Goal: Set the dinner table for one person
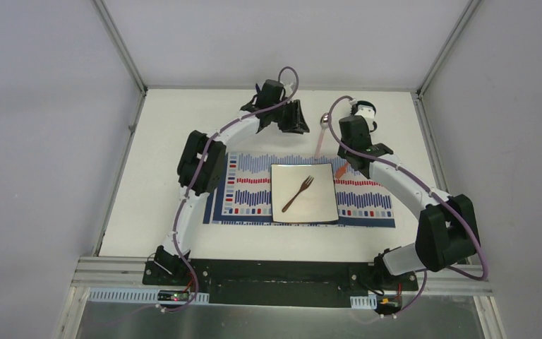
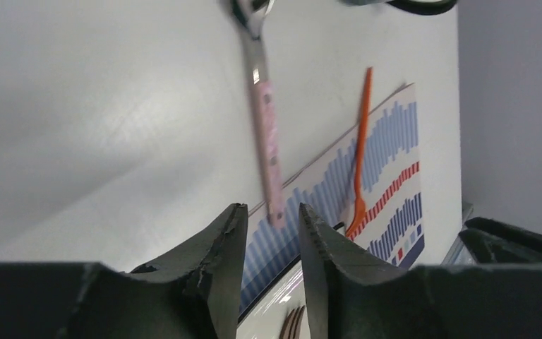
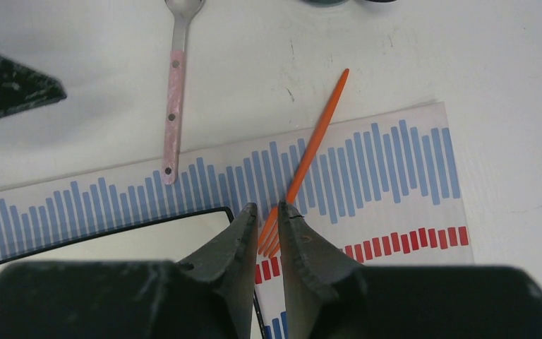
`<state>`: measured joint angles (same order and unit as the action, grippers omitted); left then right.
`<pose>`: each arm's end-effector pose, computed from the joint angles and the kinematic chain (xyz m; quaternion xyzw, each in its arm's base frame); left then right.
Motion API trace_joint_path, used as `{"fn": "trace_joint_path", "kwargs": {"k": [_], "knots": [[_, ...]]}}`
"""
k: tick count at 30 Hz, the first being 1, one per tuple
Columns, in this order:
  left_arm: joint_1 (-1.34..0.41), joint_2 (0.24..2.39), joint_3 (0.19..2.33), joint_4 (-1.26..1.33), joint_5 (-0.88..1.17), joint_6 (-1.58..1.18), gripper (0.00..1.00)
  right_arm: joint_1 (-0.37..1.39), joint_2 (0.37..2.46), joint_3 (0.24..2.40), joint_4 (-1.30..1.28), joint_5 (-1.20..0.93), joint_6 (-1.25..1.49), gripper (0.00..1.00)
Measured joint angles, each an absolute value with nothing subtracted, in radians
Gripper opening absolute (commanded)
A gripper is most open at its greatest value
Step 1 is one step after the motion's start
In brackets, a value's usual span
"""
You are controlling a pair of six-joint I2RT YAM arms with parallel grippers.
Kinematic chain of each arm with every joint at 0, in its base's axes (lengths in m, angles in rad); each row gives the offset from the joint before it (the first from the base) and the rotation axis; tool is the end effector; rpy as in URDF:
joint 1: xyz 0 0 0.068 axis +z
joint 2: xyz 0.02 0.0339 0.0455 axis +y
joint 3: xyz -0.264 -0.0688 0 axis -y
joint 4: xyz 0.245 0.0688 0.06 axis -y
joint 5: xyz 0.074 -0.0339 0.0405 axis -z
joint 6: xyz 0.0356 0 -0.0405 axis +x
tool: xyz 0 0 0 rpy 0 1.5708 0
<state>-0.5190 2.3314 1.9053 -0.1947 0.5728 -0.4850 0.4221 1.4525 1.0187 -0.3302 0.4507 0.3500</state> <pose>0.4545 -0.2818 0.1977 0.1437 0.8508 -0.4313 0.2637 0.2918 0.1141 0.2538 0.0553 0.8991 -0.0463 0.4318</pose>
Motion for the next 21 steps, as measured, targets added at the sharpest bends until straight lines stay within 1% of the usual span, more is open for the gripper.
{"fn": "trace_joint_path", "kwargs": {"k": [6,7,9,14,21], "knots": [[-0.566,2.516,2.228,-0.242,0.612,-0.457,0.55,0.415,1.43,1.015,-0.343,0.438,0.35,0.23],[-0.573,2.543,2.264,-0.248,0.616,-0.455,0.55,0.411,1.43,1.015,-0.345,0.433,0.351,0.23],[-0.584,2.592,2.315,-0.267,0.631,-0.453,0.56,0.406,1.43,1.015,-0.345,0.425,0.355,0.23],[-0.606,2.675,2.36,-0.341,0.64,-0.442,0.55,0.401,1.43,1.008,-0.344,0.401,0.365,0.23],[-0.605,2.677,2.386,-0.402,0.599,-0.39,0.53,0.4,1.433,0.992,-0.34,0.371,0.374,0.23]]}}
